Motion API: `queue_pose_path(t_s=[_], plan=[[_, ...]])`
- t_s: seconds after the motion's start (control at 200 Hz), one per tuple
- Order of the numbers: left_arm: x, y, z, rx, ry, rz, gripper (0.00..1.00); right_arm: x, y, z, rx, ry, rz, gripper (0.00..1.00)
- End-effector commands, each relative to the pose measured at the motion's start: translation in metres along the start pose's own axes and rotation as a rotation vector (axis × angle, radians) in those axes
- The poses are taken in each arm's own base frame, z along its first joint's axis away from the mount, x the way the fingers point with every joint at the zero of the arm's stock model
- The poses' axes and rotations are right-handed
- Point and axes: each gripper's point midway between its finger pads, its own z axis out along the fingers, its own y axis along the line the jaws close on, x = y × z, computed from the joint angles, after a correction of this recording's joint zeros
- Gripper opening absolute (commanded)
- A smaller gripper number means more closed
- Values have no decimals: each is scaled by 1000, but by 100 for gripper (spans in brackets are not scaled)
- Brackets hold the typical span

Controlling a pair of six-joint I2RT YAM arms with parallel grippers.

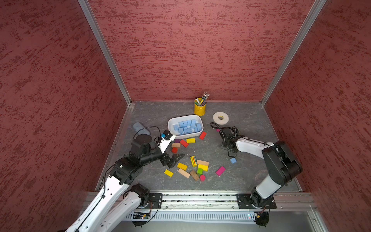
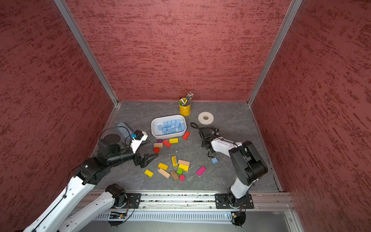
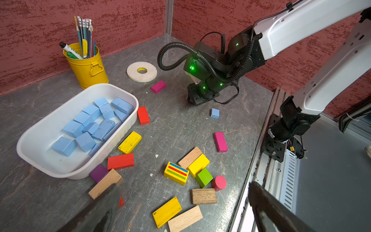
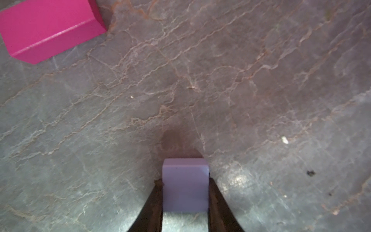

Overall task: Pick out the blue building blocks
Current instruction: Pick up the building block from the center of the board, then place the building block in the storage box.

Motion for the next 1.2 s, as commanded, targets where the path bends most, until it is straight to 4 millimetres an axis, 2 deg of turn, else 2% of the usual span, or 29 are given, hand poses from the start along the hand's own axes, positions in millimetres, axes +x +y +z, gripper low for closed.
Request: queue_pose_path(t_s=[0.0, 0.341, 0.576, 0.822, 1.197], plan=[[-5, -1, 0, 8, -25, 24, 100, -6, 7, -6, -40, -9, 24, 14], [-4, 1, 0, -1, -21, 20, 100, -27, 33, -33, -187, -48, 44, 13], [-4, 2, 1, -6, -19, 19, 100, -40, 67, -54, -346, -54, 25, 13], [-3, 2, 1, -5, -16, 18, 100, -57, 115, -80, -517, -69, -17, 12], [-4, 2, 0, -9, -20, 20, 100, -67, 199, -99, -646, -67, -131, 13]])
